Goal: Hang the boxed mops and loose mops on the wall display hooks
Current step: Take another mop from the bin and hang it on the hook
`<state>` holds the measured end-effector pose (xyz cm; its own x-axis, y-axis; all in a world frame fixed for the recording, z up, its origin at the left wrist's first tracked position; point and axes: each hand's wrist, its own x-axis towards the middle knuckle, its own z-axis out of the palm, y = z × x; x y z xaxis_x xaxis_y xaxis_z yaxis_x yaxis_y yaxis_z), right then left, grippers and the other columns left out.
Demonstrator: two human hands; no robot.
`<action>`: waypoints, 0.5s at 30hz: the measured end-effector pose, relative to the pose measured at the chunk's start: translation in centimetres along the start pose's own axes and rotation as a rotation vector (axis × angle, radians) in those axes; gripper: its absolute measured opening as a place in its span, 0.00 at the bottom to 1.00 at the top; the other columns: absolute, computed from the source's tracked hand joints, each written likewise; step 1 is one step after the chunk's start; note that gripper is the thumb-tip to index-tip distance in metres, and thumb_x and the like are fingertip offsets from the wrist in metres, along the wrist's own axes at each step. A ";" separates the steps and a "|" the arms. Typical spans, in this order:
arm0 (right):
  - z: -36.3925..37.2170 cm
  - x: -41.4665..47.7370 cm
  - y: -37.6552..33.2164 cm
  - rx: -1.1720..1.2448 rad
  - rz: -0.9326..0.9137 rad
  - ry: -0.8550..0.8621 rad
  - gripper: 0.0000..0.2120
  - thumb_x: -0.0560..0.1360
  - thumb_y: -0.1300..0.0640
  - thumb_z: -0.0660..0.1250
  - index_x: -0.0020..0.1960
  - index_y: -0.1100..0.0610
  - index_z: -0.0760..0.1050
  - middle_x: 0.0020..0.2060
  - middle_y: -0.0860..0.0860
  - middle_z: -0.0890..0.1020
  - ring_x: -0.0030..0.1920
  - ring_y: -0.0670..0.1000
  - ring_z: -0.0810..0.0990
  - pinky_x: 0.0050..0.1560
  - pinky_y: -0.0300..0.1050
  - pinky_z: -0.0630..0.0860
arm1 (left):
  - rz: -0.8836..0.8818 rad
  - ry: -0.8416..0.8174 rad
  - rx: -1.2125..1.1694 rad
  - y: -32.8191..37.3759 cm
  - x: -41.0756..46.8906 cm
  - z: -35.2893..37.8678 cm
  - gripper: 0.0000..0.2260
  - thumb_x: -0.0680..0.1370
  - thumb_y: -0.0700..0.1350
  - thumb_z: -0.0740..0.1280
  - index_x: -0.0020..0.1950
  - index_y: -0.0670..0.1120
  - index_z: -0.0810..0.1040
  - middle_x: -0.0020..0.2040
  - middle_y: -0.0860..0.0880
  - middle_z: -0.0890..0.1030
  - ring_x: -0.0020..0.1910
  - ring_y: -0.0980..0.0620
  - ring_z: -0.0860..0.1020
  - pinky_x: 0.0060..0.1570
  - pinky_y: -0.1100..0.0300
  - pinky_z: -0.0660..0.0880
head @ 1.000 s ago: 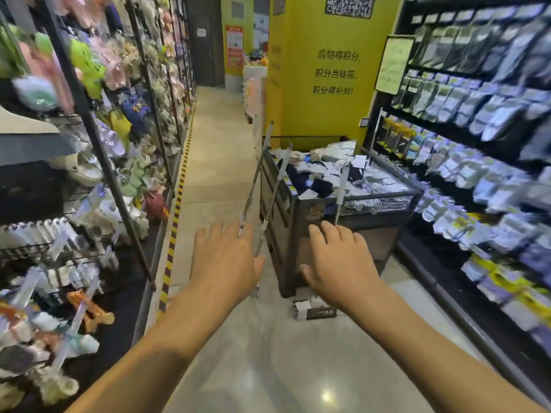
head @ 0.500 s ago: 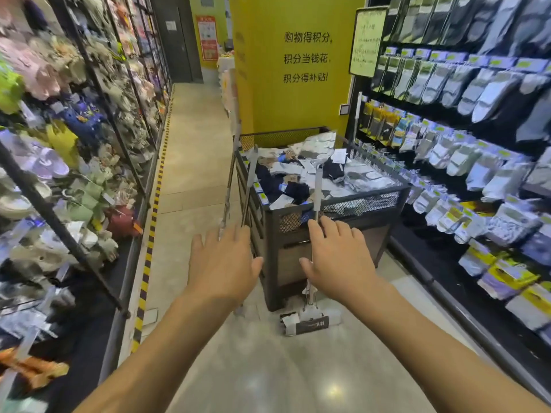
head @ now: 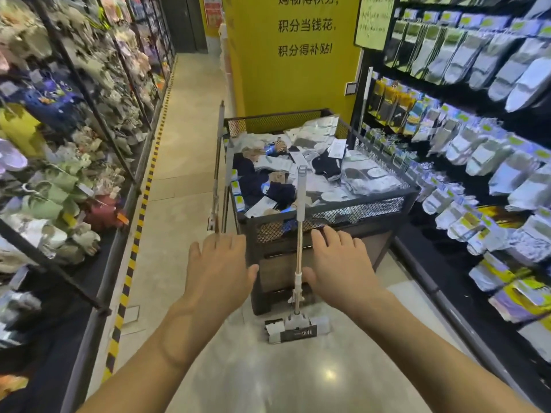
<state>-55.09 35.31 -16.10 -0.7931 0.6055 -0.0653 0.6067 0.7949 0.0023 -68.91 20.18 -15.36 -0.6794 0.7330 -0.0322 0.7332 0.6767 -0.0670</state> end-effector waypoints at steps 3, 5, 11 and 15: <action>1.0 3.4 1.4 0.008 0.011 -0.044 0.37 0.81 0.39 0.62 0.82 0.55 0.54 0.81 0.56 0.62 0.79 0.61 0.62 0.77 0.62 0.62 | 0.007 -0.018 -0.004 1.3 3.4 0.9 0.25 0.82 0.62 0.60 0.75 0.51 0.68 0.75 0.49 0.72 0.74 0.44 0.69 0.72 0.44 0.67; 1.8 5.6 2.1 0.001 0.019 -0.063 0.37 0.81 0.40 0.62 0.82 0.56 0.53 0.80 0.56 0.62 0.78 0.61 0.63 0.77 0.61 0.62 | 0.028 -0.027 -0.009 1.9 6.0 1.7 0.26 0.82 0.62 0.59 0.76 0.51 0.67 0.76 0.49 0.71 0.75 0.44 0.68 0.73 0.44 0.66; 3.7 11.8 4.5 -0.017 0.071 -0.082 0.34 0.82 0.42 0.62 0.81 0.56 0.56 0.78 0.57 0.65 0.76 0.61 0.66 0.74 0.60 0.65 | 0.084 -0.077 -0.098 3.1 15.1 4.6 0.27 0.83 0.62 0.59 0.79 0.51 0.64 0.78 0.49 0.69 0.77 0.44 0.66 0.74 0.44 0.65; 3.9 16.4 6.4 -0.027 0.132 -0.139 0.34 0.81 0.44 0.61 0.81 0.57 0.56 0.77 0.56 0.66 0.75 0.61 0.67 0.73 0.59 0.66 | 0.130 -0.124 -0.180 3.9 21.9 6.7 0.29 0.82 0.60 0.61 0.80 0.52 0.61 0.78 0.50 0.69 0.74 0.43 0.69 0.72 0.42 0.68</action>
<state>-63.98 50.22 -21.09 -0.6903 0.6953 -0.2003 0.7021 0.7105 0.0468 -81.09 38.42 -23.05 -0.5691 0.8081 -0.1517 0.8001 0.5868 0.1243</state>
